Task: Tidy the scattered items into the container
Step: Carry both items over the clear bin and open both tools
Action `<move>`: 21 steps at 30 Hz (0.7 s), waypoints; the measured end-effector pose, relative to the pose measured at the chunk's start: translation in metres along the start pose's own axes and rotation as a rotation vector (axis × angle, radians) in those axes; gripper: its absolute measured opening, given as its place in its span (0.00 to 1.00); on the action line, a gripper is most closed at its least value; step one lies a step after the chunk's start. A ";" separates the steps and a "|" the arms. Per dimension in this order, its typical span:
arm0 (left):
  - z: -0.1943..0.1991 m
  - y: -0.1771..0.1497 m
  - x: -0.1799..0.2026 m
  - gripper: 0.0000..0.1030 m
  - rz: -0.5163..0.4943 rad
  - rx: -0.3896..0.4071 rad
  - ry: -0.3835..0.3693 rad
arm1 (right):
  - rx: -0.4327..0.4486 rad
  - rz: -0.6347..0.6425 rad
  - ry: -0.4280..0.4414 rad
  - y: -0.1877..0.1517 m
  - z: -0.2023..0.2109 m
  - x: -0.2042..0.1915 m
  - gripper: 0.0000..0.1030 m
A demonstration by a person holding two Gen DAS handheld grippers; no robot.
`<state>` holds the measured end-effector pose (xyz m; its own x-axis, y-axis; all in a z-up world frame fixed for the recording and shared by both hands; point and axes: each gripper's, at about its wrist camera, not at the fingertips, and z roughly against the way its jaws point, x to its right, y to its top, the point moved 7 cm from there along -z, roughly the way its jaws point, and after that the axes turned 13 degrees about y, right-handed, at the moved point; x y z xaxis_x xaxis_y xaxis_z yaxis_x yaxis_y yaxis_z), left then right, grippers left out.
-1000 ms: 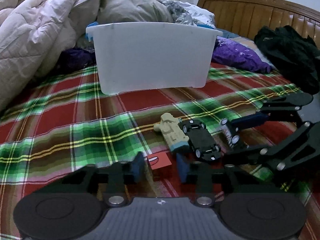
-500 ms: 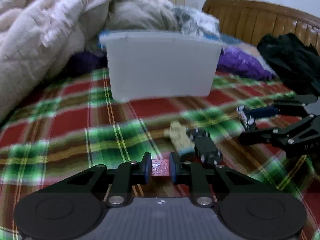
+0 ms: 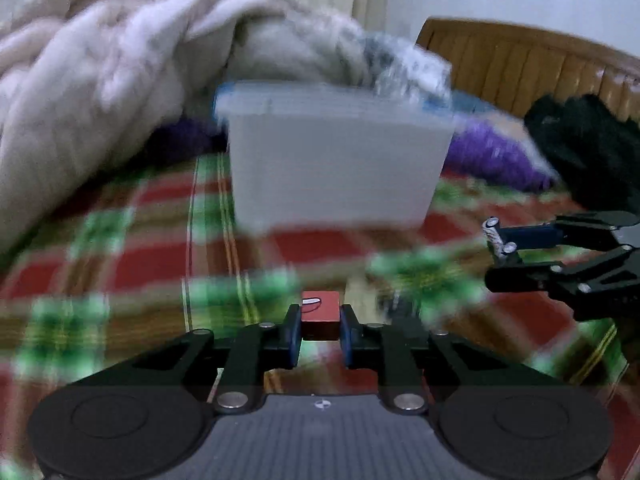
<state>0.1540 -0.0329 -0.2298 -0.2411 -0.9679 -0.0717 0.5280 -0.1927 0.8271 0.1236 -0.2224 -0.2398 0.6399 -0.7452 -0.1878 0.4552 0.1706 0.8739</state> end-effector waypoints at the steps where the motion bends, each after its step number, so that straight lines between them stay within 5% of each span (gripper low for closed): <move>1: 0.004 0.019 0.000 0.21 -0.003 0.028 -0.001 | 0.029 -0.009 -0.003 0.013 0.005 0.003 0.64; 6: 0.000 0.117 0.003 0.22 -0.008 0.129 0.000 | 0.108 -0.009 -0.059 0.096 0.009 0.035 0.64; 11: -0.040 0.187 0.005 0.24 0.044 0.122 0.021 | 0.084 -0.038 -0.110 0.154 -0.017 0.079 0.64; 12: -0.049 0.196 0.004 0.28 0.059 0.119 0.031 | 0.070 -0.048 -0.115 0.160 -0.025 0.087 0.65; 13: -0.062 0.203 0.004 0.50 0.074 0.105 0.040 | 0.046 -0.060 -0.128 0.163 -0.033 0.095 0.65; 14: -0.076 0.206 0.003 0.74 0.088 0.076 0.051 | 0.021 -0.071 -0.155 0.164 -0.042 0.103 0.67; 16: -0.091 0.200 0.000 0.76 0.099 0.037 0.088 | -0.011 -0.070 -0.213 0.162 -0.056 0.116 0.79; 21: -0.084 0.158 0.002 0.77 0.002 0.044 0.068 | 0.011 -0.094 -0.187 0.136 -0.041 0.110 0.80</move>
<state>0.3055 -0.0787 -0.1456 -0.1834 -0.9773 -0.1064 0.4916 -0.1849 0.8509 0.2814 -0.2549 -0.1598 0.4684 -0.8643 -0.1835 0.5006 0.0884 0.8612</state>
